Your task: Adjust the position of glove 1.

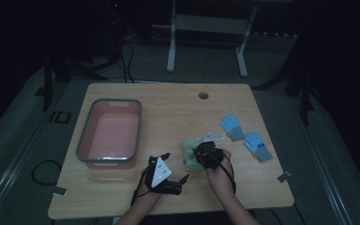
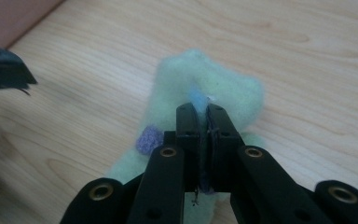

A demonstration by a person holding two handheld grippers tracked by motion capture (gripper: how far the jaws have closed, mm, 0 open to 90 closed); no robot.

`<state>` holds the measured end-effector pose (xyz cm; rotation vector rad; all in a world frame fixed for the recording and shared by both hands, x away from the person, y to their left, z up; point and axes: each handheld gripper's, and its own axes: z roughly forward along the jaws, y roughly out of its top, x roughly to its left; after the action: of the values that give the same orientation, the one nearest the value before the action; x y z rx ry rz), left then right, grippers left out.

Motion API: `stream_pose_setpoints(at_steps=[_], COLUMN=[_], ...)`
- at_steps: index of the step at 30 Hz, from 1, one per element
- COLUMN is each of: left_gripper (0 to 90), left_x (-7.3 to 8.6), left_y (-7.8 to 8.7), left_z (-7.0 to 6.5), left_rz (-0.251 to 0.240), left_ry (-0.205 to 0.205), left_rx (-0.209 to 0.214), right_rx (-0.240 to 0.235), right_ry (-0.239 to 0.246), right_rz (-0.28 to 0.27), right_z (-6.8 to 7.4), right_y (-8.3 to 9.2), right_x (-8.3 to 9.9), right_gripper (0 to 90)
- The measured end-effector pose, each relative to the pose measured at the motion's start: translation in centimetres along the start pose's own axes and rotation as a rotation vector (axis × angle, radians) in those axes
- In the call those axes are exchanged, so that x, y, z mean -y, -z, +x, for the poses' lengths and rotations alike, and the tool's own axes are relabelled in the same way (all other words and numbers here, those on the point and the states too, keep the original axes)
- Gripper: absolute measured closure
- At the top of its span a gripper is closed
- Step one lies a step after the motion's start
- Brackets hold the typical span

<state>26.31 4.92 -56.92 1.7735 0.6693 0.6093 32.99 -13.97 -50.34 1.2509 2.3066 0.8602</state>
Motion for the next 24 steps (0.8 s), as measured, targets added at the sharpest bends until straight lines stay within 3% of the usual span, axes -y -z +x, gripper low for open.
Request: stream_pose_setpoints(at_steps=[7, 15, 17, 19, 22, 24], left_gripper=[1.7, 1.7, 1.7, 1.7, 1.8, 2.8], left_x=[0.0, 0.0, 0.0, 0.0, -0.1, -0.2], left_y=[0.0, 0.0, -0.1, 0.0, -0.1, -0.1], left_z=[0.0, 0.1, 0.2, 0.1, 0.3, 0.5], left_rz=[0.005, 0.008, 0.015, 0.021, 0.044, 0.059], left_ry=[0.000, 0.019, 0.005, -0.032, -0.022, -0.010], left_rx=[-0.011, -0.009, 0.007, -0.010, -0.010, 0.009], right_rx=[-0.006, -0.026, -0.043, -0.064, -0.084, -0.095], right_ry=[0.015, 0.021, 0.032, 0.040, 0.075, 0.100], right_rz=[0.040, 0.040, 0.021, 0.005, -0.032, -0.049], right_z=[0.2, -0.5, -0.7, -0.9, -1.3, -1.8], right_y=[-1.3, -1.9, -1.3, -0.8, 0.1, 0.6], right_x=[0.9, 1.2, 1.0, 0.9, 0.6, 0.4], right_gripper=[83.6, 81.0, 77.3, 73.6, 65.0, 64.1])
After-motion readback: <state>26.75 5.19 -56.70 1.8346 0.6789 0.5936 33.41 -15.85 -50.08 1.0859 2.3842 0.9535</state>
